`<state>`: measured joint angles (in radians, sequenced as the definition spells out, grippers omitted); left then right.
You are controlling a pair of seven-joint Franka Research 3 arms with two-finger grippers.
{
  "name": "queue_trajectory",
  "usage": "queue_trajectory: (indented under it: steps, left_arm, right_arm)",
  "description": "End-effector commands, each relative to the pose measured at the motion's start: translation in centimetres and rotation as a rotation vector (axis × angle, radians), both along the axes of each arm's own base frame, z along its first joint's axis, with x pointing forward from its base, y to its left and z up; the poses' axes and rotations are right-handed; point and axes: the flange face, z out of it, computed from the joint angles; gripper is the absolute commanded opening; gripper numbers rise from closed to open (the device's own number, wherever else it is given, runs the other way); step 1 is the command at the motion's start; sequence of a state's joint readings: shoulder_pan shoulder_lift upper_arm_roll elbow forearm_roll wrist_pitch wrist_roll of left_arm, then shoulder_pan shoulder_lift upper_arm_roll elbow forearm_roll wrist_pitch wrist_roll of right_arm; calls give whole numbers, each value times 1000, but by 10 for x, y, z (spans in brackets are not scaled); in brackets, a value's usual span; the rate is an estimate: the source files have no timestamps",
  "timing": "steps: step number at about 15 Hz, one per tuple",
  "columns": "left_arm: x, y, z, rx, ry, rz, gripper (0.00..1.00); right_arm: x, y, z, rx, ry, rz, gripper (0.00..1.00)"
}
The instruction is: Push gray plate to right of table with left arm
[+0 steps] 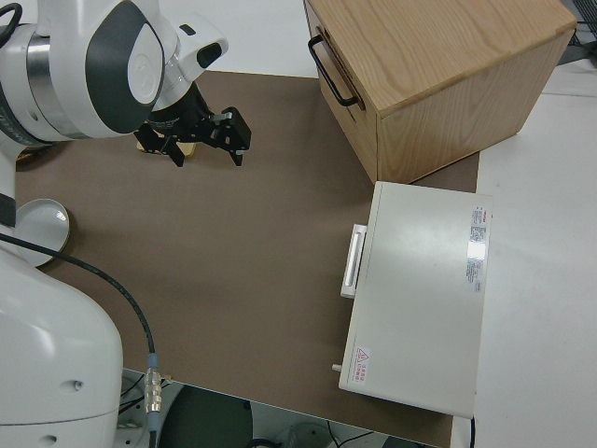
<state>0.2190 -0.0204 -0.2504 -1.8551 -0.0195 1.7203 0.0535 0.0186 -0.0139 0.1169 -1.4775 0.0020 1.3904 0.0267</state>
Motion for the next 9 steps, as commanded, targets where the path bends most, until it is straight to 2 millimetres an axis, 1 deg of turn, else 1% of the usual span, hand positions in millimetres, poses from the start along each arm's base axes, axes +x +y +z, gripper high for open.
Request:
queue_trajectory:
  steps: [1,2,3,6,9]
  left_arm:
    - [-11,10,-3,14,20,38,998]
    - [-12,17,-6,14,26,52,998]
    - [-14,18,-9,13,32,41,998]
    - [-20,15,-19,17,37,37,998]
    - [-33,13,-35,10,31,50,998]
  right_arm:
    - [-2,-2,4,9,5,-6,983]
    - [-2,-2,4,9,5,-8,983]
    - [-2,-2,4,9,5,-6,983]
    - [-2,-2,4,9,5,-6,983]
    - [-2,-2,4,9,5,-5,983]
